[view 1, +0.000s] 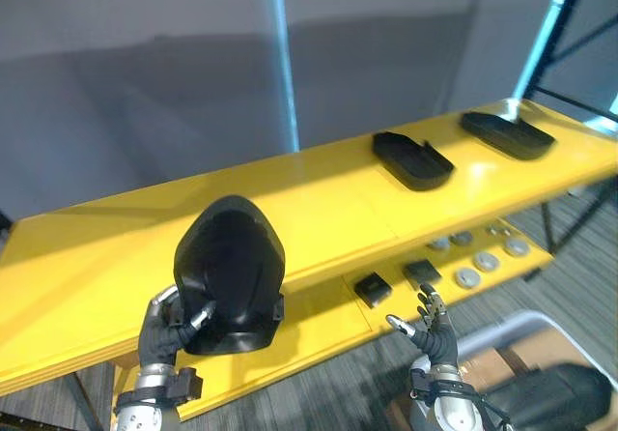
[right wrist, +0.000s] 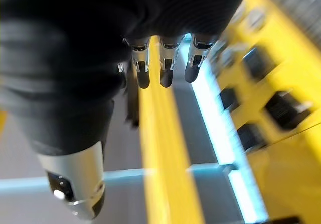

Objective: Walk over and take plastic housings, then place them on the shelf

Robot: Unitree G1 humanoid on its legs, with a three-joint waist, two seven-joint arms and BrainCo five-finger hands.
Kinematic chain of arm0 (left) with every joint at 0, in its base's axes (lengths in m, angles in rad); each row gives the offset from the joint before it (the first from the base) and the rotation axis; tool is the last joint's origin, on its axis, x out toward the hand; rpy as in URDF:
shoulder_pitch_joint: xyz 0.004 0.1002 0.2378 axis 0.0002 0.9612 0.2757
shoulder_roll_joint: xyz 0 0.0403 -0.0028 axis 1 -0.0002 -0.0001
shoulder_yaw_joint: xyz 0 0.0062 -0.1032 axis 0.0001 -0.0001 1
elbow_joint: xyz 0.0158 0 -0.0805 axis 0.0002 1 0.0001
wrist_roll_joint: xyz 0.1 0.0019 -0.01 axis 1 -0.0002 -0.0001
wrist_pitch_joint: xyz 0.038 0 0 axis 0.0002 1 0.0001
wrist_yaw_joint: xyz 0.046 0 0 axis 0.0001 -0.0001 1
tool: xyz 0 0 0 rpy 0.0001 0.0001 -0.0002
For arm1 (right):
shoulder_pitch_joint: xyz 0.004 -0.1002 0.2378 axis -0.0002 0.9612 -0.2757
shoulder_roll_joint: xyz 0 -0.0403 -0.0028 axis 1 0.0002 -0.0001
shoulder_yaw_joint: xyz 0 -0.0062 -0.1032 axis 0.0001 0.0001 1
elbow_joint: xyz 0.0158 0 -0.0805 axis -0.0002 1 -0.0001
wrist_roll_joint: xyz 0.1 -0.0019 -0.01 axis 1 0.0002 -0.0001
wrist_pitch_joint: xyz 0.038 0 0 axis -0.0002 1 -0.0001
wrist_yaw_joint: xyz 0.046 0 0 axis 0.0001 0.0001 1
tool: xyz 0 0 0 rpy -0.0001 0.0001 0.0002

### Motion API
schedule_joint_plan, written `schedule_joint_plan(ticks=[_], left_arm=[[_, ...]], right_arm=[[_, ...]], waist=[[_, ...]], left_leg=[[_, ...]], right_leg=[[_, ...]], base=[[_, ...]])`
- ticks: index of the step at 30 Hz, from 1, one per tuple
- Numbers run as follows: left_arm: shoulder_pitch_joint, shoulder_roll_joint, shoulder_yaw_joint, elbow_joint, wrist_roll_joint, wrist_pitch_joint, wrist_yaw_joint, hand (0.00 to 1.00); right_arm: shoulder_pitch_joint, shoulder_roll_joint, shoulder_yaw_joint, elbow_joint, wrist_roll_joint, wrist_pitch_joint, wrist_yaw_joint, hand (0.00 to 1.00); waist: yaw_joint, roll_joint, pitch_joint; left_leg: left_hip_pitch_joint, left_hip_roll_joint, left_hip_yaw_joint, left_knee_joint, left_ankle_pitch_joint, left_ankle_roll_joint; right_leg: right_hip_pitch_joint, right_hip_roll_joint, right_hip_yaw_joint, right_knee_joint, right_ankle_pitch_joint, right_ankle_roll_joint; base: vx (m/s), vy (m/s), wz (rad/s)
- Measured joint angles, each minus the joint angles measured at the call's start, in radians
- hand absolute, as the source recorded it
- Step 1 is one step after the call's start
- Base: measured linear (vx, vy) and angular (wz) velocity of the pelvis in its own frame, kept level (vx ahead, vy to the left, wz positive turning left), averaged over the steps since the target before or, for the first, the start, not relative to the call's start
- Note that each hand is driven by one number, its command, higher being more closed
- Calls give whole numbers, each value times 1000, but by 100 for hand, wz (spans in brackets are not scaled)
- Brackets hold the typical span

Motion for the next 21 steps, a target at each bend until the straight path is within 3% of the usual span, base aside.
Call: schedule_joint_plan(ticks=[2, 4, 6, 9, 10, 11, 12, 13, 14, 15, 19, 21], left_arm=[[-33, -3, -5, 1, -19, 0, 3, 100], [-38, -9, -18, 0, -27, 2, 4, 100], [-15, -29, -18, -27, -38, 17, -10, 100], [4, -81, -22, -46, -79, 33, -60, 100], [1, -87, -25, -45, -92, 42, -72, 100], [-10, -87, -37, -46, -118, 59, -98, 100], [-26, -78, -51, -48, -140, 62, -118, 100], [-39, -75, -58, -57, -164, 72, -129, 100], [-57, -81, -68, -61, -199, 82, -136, 100], [-73, -86, -87, -56, -254, 91, -128, 100], [-123, -84, -120, -52, -336, 114, -84, 100], [-142, -80, -122, -28, -348, 115, -48, 100]], right_arm=[[-4, 0, -17, -11, -5, -5, 27, 0], [-1, 0, -27, -28, -5, -4, 48, 0], [-11, -2, -34, -33, -4, -2, 61, 0], [-39, -22, -35, -26, 0, 12, 60, 0], [-46, -24, -37, -28, 1, 15, 59, 0], [-58, -17, -52, -26, 0, 17, 57, 0], [-75, -7, -78, -22, -2, 17, 53, 0], [-95, -8, -102, -14, -6, 17, 46, 0], [-118, -16, -121, -6, -7, 18, 38, 0], [-118, -19, -128, -5, -9, 18, 31, 0], [-108, -8, -149, -30, -5, 18, 24, 0], [-108, -8, -146, -37, -3, 10, 30, 0]], waist=[[-11, -2, 0], [-29, -5, -1], [-34, -19, -10], [-32, 0, -18], [-35, -5, -15], [-27, -36, 1], [-21, -48, 9], [-24, -35, 12], [-30, -18, 18], [-39, -18, 19], [-63, -26, 29], [-65, -39, 43]], left_leg=[[24, -14, -55, -15, 0, 0], [67, -30, -124, -41, 0, 0], [105, -42, -162, -52, -16, -27], [83, -21, -109, 4, -41, -80], [63, -23, -78, 54, -47, -102], [21, -16, 12, 127, -102, -88], [3, 9, 63, 97, -128, -57], [3, 60, 83, -1, -107, -89], [23, 120, 152, -104, 40, -133], [34, 114, 157, -121, 50, -119], [37, 98, 198, -107, 33, -122], [-2, 107, 200, 41, -22, -129]], right_leg=[[-57, 38, 50, -69, 7, -1], [-76, 62, 77, -147, 60, -35], [-51, 72, 32, -290, 244, -69], [50, 86, -30, -454, 324, -66], [76, 76, -38, -483, 334, -66], [115, 42, -32, -516, 339, -65], [119, 26, -19, -520, 339, -65], [118, 29, -23, -518, 339, -65], [122, 46, -18, -516, 330, -50], [116, 41, -17, -518, 332, -45], [99, 28, 36, -519, 331, -44], [99, 22, 96, -518, 321, -29]], base=[[298, 16, 108], [273, -24, 112], [326, -57, 107], [362, -32, 78], [239, 12, 65], [109, 8, 43], [84, 2, 36], [91, 52, 14], [76, 125, -1], [72, 152, -8], [65, 101, -36], [19, 37, -80]])
